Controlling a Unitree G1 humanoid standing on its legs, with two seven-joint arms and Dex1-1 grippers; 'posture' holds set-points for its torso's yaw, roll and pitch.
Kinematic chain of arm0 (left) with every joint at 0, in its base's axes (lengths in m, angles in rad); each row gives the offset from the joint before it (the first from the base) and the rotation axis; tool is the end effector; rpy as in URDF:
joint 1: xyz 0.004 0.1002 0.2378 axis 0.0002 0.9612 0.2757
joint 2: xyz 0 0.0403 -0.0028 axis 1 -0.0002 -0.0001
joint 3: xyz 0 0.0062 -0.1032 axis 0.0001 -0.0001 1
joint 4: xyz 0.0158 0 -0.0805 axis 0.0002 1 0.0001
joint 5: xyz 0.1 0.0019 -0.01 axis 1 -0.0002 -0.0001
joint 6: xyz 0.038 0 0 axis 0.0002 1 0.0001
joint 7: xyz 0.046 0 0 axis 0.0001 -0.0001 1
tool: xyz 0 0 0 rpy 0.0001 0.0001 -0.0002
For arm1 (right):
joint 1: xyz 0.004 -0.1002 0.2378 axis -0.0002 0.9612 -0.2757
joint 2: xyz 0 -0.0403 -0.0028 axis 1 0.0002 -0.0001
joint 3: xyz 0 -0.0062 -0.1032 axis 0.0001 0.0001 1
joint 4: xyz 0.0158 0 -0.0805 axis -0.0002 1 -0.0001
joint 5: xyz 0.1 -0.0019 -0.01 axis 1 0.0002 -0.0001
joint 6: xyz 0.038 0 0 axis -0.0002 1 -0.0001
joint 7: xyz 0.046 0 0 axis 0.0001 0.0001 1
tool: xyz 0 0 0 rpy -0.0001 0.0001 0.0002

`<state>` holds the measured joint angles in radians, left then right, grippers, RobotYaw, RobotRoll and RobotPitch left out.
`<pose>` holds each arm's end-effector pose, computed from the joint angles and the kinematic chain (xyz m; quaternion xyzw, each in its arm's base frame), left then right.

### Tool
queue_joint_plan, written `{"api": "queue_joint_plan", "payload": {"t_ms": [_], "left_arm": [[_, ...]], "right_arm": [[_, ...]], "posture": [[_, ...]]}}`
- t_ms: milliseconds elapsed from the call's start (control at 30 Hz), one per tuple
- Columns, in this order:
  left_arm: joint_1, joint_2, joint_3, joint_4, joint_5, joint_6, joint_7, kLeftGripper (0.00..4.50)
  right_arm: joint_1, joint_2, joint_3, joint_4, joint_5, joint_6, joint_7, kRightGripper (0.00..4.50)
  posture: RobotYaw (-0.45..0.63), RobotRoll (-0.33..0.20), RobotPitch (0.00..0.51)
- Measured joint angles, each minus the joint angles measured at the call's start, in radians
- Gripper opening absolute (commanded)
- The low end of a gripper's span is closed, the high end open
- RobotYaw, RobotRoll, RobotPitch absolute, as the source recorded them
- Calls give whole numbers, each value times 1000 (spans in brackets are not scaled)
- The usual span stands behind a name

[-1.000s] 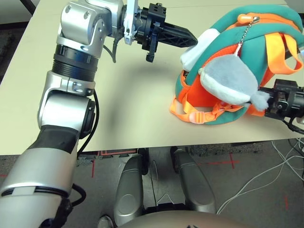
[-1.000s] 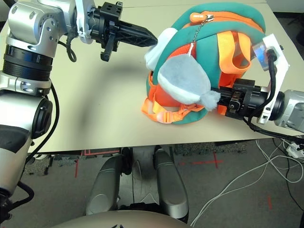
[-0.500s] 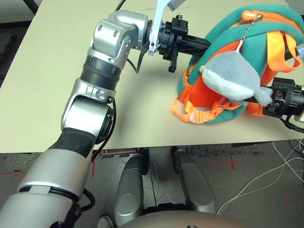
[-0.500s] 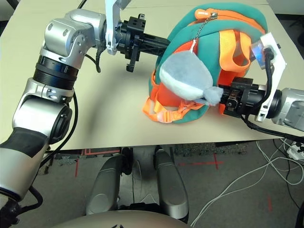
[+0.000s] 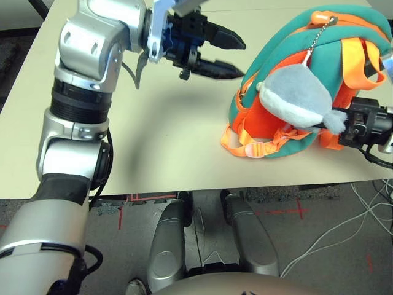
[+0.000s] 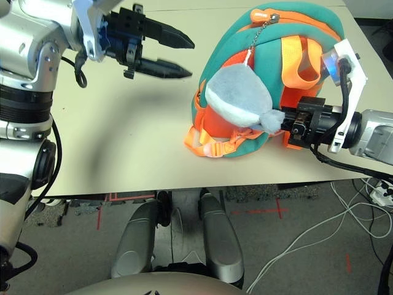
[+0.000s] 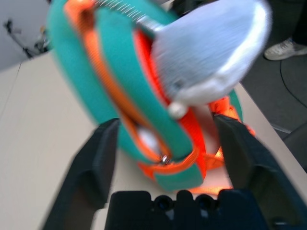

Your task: Put the pencil case into the backpack and zip it.

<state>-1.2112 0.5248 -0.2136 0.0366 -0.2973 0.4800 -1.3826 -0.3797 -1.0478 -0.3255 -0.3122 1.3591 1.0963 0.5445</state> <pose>0.2922 0.1263 0.3416 0.3349 -0.1093 -0.6879 0.6346 0.2067 -0.2653 0.2507 0.0613 0.1467 0.4494 0.8791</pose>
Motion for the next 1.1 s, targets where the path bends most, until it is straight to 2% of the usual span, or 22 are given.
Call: {"api": "queue_joint_plan", "payload": {"t_ms": [467, 767, 1033, 1100], "left_arm": [[34, -107, -21, -99, 5, -140, 93, 4500], [87, -110, -78, -98, 28, -228, 71, 4500], [87, -125, -87, -53, 70, -278, 94, 4500], [87, -130, -88, -42, 75, -284, 101, 4128]], "right_arm": [[-7, 24, 0, 4, -28, 17, 24, 90], [-7, 34, -2, 2, -28, 26, 10, 90], [-9, 39, -1, 3, -29, 31, 8, 90], [-11, 39, -1, 3, -29, 32, 8, 90]], "posture": [[-63, 0, 287], [-67, 0, 291], [-66, 0, 293], [-66, 0, 293]]}}
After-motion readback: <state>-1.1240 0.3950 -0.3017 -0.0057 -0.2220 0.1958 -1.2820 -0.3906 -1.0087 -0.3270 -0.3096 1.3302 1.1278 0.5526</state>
